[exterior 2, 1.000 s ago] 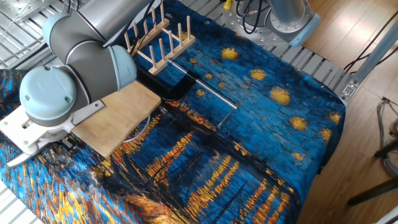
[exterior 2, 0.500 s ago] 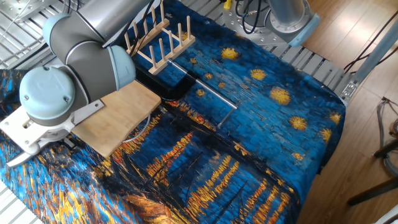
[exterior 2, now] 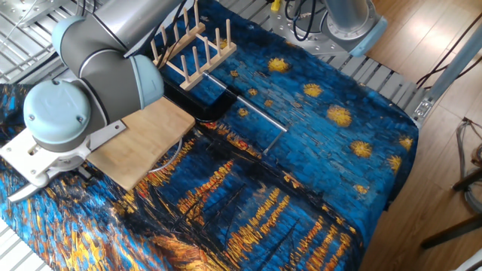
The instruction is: Put the knife on the knife rack
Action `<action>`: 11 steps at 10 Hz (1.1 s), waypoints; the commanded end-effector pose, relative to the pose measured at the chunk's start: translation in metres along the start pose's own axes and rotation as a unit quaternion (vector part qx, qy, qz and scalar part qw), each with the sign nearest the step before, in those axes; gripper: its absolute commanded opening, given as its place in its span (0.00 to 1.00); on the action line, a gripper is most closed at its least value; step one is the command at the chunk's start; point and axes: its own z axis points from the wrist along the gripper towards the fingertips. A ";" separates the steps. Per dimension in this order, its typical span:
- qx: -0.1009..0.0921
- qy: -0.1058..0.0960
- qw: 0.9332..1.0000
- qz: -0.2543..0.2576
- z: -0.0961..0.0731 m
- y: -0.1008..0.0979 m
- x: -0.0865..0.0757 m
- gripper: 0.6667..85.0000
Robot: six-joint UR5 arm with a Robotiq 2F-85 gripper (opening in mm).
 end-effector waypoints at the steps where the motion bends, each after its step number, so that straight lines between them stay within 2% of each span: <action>1: 0.003 0.008 1.000 0.000 0.000 -0.003 0.004 0.61; 2: 0.009 -0.006 1.000 -0.013 0.000 -0.006 -0.003 0.58; 4: -0.029 -0.037 0.997 -0.064 -0.001 0.014 -0.018 0.63; 6: -0.048 -0.060 0.993 -0.090 -0.003 0.026 -0.028 0.67; 7: -0.025 -0.055 0.994 -0.094 -0.001 0.014 -0.027 0.70; 8: 0.018 -0.039 0.995 -0.087 0.000 -0.009 -0.021 0.70; 9: 0.042 -0.028 0.995 -0.080 -0.001 -0.022 -0.016 0.69; 10: 0.047 -0.022 0.996 -0.074 -0.001 -0.025 -0.013 0.69; 11: 0.042 -0.021 0.996 -0.071 -0.001 -0.023 -0.012 0.69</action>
